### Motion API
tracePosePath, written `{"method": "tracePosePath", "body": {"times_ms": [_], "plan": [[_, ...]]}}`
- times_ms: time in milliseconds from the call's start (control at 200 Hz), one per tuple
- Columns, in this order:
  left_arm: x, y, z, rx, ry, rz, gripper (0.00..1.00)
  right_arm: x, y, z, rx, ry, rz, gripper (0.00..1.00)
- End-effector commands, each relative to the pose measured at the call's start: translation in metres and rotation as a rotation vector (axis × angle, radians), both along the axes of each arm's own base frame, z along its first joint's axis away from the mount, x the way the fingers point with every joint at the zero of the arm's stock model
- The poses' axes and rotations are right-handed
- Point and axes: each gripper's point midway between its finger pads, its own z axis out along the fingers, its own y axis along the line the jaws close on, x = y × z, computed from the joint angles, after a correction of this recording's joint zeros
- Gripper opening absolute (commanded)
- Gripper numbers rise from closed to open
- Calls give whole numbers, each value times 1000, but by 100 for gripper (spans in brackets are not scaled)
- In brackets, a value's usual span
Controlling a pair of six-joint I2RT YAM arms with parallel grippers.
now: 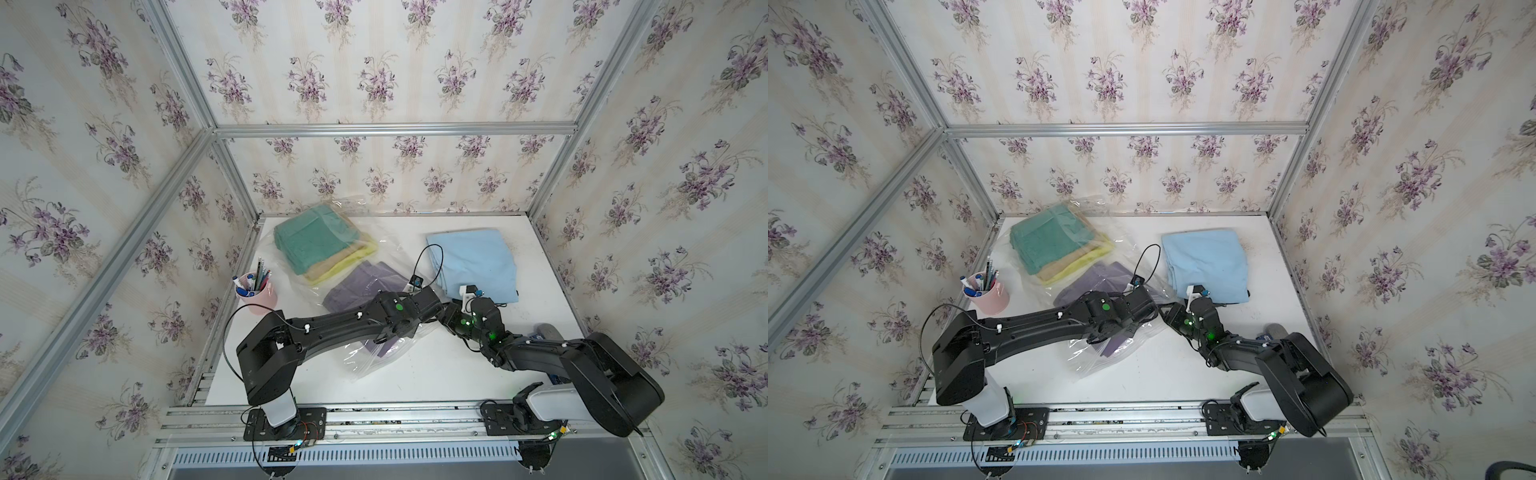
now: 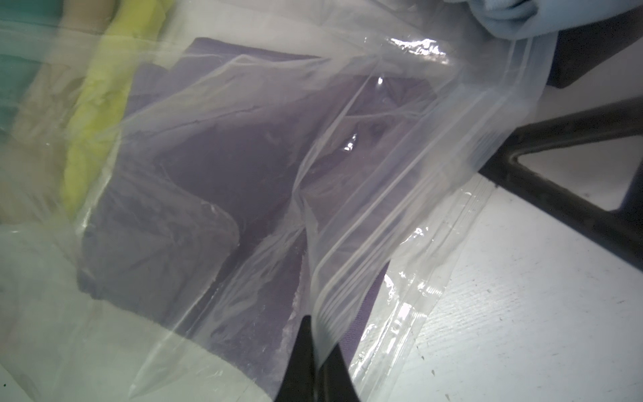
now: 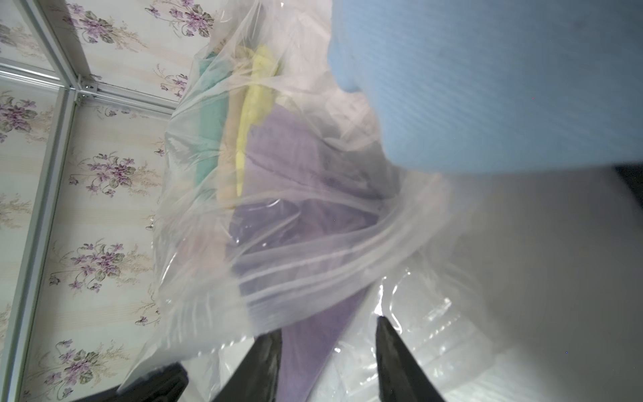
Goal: Take the trousers out of the vacuum bag
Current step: Take out the trousers from the vacuum bag.
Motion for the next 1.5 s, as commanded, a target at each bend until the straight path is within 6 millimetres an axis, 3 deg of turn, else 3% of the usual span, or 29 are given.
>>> {"method": "tracePosePath", "body": {"times_ms": [0,360,535,714,834,954,1049,1319,1494], "plan": [[1,-2,3,-13,-5,-7,0,8,9,3,-8,-25,-17,44],[-2,1,-1,-14,3,-4,0,26,16,-22,-68,-3,-33,47],[-3,4,-2,-15,1,-3,0,36,25,-23,-66,-30,-23,49],[-4,7,-2,-10,-1,1,0,43,33,-19,-52,-54,-6,39],[-4,10,-3,-4,-3,4,0,43,33,-15,-61,-74,4,23],[-4,15,-4,-3,-2,13,0,36,31,-7,-54,-87,13,7],[-2,19,-5,-13,1,23,0,29,28,2,-54,-100,20,0],[0,23,-3,-38,-4,33,0,-4,12,23,-65,-116,23,0],[0,24,-4,-35,-3,33,0,-32,-4,19,-77,-79,16,0]]}}
